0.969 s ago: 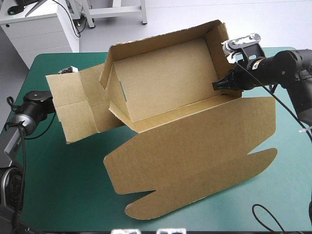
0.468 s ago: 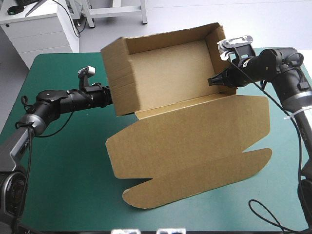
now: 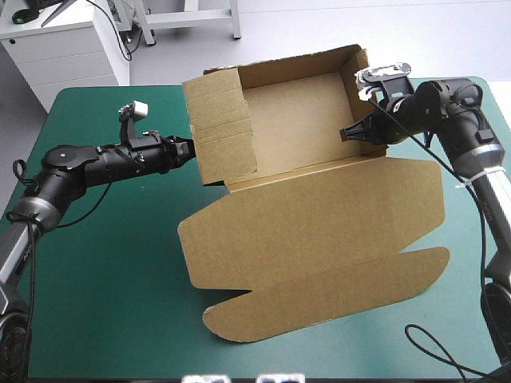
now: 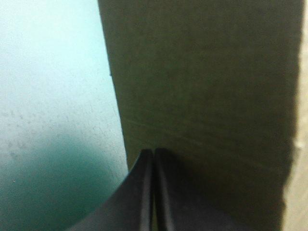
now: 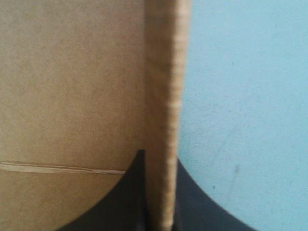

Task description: Fold the box

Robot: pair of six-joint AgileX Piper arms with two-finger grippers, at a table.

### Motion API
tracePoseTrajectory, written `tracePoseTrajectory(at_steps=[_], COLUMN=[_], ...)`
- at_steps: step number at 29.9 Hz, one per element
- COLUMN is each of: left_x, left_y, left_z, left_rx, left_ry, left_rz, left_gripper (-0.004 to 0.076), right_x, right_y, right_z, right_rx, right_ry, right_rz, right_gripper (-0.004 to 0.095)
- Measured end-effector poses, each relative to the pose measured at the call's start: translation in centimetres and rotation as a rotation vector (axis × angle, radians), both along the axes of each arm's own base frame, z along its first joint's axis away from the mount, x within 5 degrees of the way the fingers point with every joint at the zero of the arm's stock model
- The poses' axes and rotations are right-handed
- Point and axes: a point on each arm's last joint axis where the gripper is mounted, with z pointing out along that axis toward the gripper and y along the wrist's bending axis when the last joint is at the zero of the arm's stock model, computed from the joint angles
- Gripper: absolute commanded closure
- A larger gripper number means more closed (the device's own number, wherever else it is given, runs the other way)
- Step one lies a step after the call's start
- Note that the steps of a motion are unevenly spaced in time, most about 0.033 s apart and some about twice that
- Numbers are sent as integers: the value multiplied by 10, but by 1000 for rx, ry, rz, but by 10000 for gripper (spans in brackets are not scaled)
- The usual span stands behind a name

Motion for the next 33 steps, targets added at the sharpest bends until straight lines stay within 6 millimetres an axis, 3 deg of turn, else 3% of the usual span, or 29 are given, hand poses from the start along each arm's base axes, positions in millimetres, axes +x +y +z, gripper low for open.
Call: tracePoseTrajectory(at_steps=[9, 11, 17, 19, 25, 33], left_x=[-16, -16, -16, -17, -17, -16], left_y=[-3, -3, -4, -4, -5, -5], left_z=[19, 20, 20, 22, 26, 27], left_rx=[-30, -32, -37, -58, -114, -119], left_ry=[-42, -41, -47, -47, -47, -48], left_rz=[-48, -47, -60, -61, -60, -48], left_gripper=[710, 646, 302, 242, 237, 296], right_x=[0, 0, 0, 0, -1, -2], right_y=[0, 0, 0, -1, -2, -3], right_z=[0, 0, 0, -1, -1, -2], right_rx=[-2, -6, -9, -10, -28, -40], right_ry=[0, 2, 5, 6, 13, 25], right_rz=[0, 1, 3, 3, 2, 2], right_gripper=[926, 926, 926, 926, 926, 926])
